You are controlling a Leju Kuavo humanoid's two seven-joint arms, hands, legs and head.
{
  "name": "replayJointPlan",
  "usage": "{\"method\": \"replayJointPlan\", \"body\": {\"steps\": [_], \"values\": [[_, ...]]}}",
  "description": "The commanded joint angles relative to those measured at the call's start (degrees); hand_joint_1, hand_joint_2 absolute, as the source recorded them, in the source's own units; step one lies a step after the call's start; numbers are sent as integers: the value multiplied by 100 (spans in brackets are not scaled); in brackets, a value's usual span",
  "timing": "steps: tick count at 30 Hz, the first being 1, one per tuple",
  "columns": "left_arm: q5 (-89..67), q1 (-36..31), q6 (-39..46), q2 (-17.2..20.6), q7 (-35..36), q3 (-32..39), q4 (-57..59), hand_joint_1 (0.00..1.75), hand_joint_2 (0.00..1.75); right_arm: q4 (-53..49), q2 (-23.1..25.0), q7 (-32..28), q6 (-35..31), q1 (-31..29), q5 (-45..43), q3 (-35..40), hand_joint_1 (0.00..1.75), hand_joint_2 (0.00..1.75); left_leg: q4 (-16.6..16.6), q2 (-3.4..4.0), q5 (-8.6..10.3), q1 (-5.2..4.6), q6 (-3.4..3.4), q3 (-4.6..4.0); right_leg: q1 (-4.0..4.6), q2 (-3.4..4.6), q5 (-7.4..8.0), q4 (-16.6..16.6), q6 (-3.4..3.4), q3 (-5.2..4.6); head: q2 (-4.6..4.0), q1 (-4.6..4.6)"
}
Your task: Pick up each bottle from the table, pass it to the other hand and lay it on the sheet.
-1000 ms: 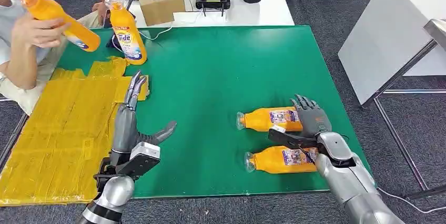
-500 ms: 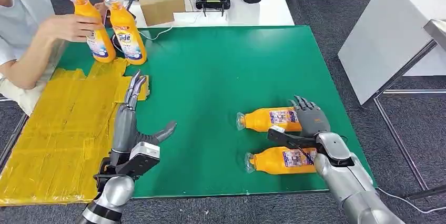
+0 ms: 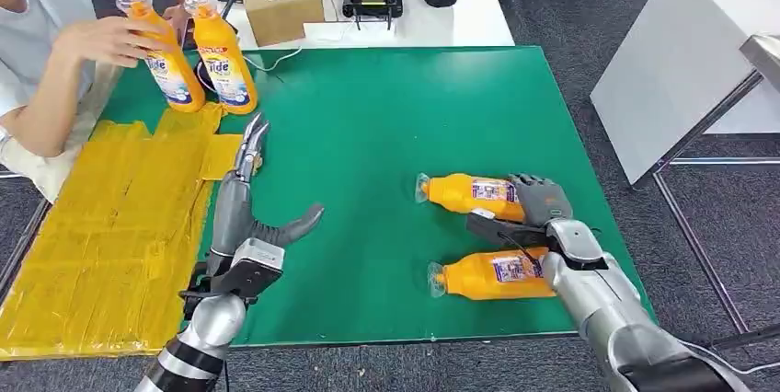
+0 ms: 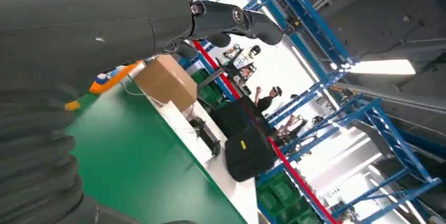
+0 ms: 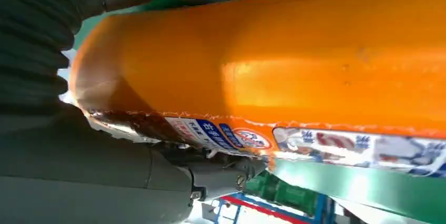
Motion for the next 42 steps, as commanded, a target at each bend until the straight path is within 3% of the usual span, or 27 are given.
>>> {"method": "replayJointPlan", "body": {"steps": [1,4,7,10,12,13,15,18,23,25,35,37,38,40,42], "values": [[53,-304,-92,-18,69,-242,338,0,175,884,255,278,-153,-237,152,143,173,175,-1,-10,-12,12,-10,34,7,18,-10,-8,-11,40,0,0],[95,-293,-188,-19,153,-205,302,0,175,726,287,604,-553,-205,386,197,175,175,-1,-11,-17,14,-13,47,8,23,-14,-8,-14,54,0,0],[58,-251,-252,-11,226,-103,170,0,175,285,443,793,-1419,-87,565,-13,175,175,0,-1,-12,11,-11,34,7,24,-9,-5,-12,38,0,0],[537,-230,-839,53,345,-31,64,0,175,-1191,761,77,-2931,521,-430,-1036,175,175,5,6,-22,14,-15,41,9,41,-15,0,-17,42,0,0],[594,-295,-973,134,424,0,188,0,175,-2907,1148,-741,-2968,1221,-993,-1925,175,175,7,11,-26,13,-18,39,8,46,-19,5,-18,37,0,2],[738,-358,-1162,161,469,13,273,0,175,-3632,1499,-1322,-2968,1542,-1259,-2416,175,175,2,9,-15,9,-13,23,6,34,-11,4,-13,22,0,-2],[977,-420,-1404,206,443,24,349,0,175,-4335,1863,-2067,-2968,1855,-2030,-2669,175,175,2,14,-18,12,-17,23,9,39,-13,5,-17,22,0,-2],[1259,-444,-1665,244,458,2,370,0,175,-5024,2202,-2638,-2968,2174,-2652,-2680,175,175,3,-12,-23,16,-20,30,13,23,-26,10,-20,31,0,-4],[1313,-434,-1696,258,552,-35,337,0,175,-5302,2177,-2683,-2968,2333,-3181,-2216,175,175,9,-14,-30,24,-16,33,18,24,-33,9,-22,40,0,0],[1419,-422,-1714,292,632,-10,310,0,175,-5495,1926,-2477,-2968,2430,-3794,-1657,175,175,5,-12,-24,19,-13,29,13,22,-29,6,-21,35,0,0],[1419,-422,-1714,292,632,-10,310,0,175,-5495,1926,-2477,-2968,2430,-3794,-1657,175,175,-2,-12,-14,9,-13,16,5,12,-18,0,-17,20,0,0],[1617,-430,-1833,310,625,16,279,0,175,-5441,1744,-2350,-2221,2387,-4406,-1183,175,175,0,-6,-19,13,-13,23,8,20,-21,-1,-18,27,0,0],[1815,-469,-1998,361,605,0,269,0,175,-5335,1648,-2164,-1316,2299,-5116,-861,175,175,-4,1,-9,7,-9,6,4,16,-10,0,-13,6,0,-2],[2092,-527,-2206,410,584,-5,285,0,175,-4913,1668,-2000,-490,2081,-5830,-559,175,175,6,7,-29,17,-16,37,11,42,-24,3,-23,39,0,0],[2307,-587,-2383,437,567,-39,315,0,175,-4332,1596,-1974,-155,1831,-5794,-161,175,175,6,17,-26,16,-16,34,9,52,-19,5,-22,32,0,2]]}}
